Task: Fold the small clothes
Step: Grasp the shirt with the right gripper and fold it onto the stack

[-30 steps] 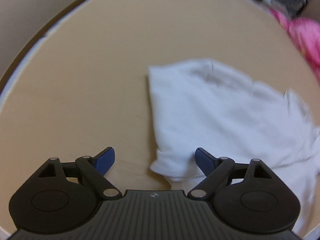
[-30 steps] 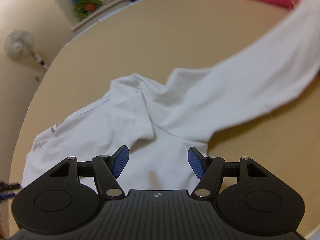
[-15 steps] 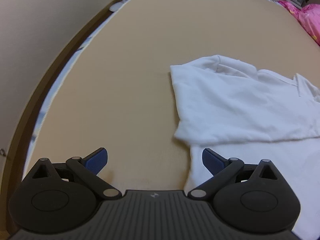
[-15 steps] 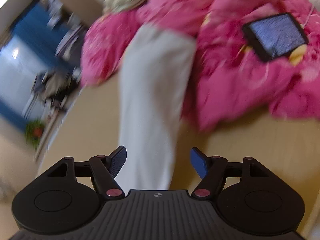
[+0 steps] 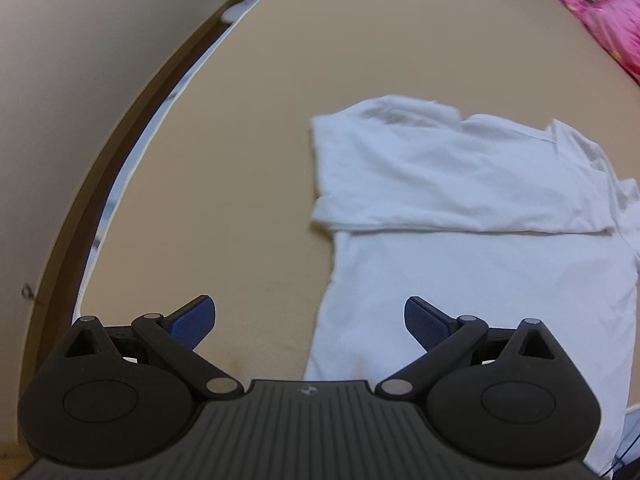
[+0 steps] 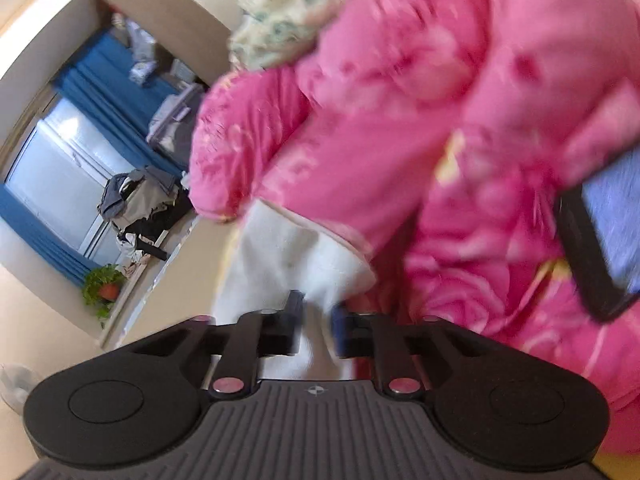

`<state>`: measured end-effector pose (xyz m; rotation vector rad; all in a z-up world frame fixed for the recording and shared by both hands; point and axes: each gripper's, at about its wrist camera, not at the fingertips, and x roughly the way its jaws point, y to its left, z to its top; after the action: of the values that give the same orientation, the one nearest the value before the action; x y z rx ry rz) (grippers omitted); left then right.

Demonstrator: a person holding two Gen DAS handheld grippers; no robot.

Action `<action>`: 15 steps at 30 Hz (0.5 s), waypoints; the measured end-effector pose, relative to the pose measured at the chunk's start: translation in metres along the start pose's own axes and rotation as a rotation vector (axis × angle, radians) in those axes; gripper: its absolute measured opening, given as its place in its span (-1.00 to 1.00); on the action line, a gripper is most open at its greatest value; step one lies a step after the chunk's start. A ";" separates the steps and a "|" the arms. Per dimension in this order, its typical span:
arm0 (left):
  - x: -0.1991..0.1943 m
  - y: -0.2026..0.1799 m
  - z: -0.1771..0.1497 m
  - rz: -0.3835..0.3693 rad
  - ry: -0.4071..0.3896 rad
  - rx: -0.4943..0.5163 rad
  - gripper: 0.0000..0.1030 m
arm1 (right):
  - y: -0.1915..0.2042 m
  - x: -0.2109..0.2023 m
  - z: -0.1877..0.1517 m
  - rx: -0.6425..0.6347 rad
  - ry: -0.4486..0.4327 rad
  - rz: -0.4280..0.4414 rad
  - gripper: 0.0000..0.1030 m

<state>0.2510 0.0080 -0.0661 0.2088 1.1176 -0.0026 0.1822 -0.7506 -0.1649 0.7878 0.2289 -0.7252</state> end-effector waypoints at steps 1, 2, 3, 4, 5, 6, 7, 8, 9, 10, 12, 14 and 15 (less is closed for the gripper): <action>-0.003 -0.004 0.001 -0.007 -0.015 0.012 0.97 | 0.006 -0.007 0.004 -0.025 -0.012 -0.006 -0.82; -0.006 -0.007 0.001 -0.017 -0.026 0.020 0.97 | 0.011 -0.015 0.009 -0.042 -0.015 -0.016 -0.85; -0.008 -0.009 0.000 -0.032 -0.032 0.024 0.97 | 0.017 -0.023 0.013 -0.051 -0.008 -0.031 -0.86; -0.009 -0.010 -0.001 -0.046 -0.035 0.026 0.97 | 0.024 -0.033 0.018 -0.061 -0.002 -0.052 -0.87; -0.010 -0.010 -0.003 -0.059 -0.038 0.028 0.97 | 0.035 -0.042 0.019 -0.079 0.000 -0.068 -0.88; -0.010 -0.010 -0.005 -0.067 -0.041 0.030 0.97 | 0.051 -0.049 0.020 -0.110 0.001 -0.086 -0.88; -0.011 -0.008 -0.008 -0.068 -0.042 0.034 0.97 | 0.073 -0.057 0.019 -0.158 0.000 -0.105 -0.88; -0.012 -0.005 -0.012 -0.064 -0.045 0.039 0.97 | 0.100 -0.066 0.014 -0.216 -0.006 -0.112 -0.88; -0.012 -0.002 -0.015 -0.059 -0.049 0.041 0.97 | 0.128 -0.076 0.007 -0.270 -0.013 -0.104 -0.88; -0.012 0.005 -0.020 -0.048 -0.049 0.039 0.97 | 0.156 -0.084 -0.001 -0.323 -0.018 -0.089 -0.88; -0.011 0.019 -0.029 -0.031 -0.046 0.030 0.97 | 0.223 -0.101 -0.029 -0.439 -0.026 -0.045 -0.88; -0.008 0.039 -0.038 -0.019 -0.049 0.010 0.97 | 0.290 -0.122 -0.070 -0.533 -0.029 0.042 -0.88; -0.006 0.050 -0.042 -0.012 -0.048 -0.007 0.97 | 0.326 -0.135 -0.099 -0.583 -0.029 0.100 -0.88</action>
<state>0.2158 0.0632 -0.0700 0.1950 1.0708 -0.0150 0.3078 -0.4547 0.0102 0.2315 0.3521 -0.5336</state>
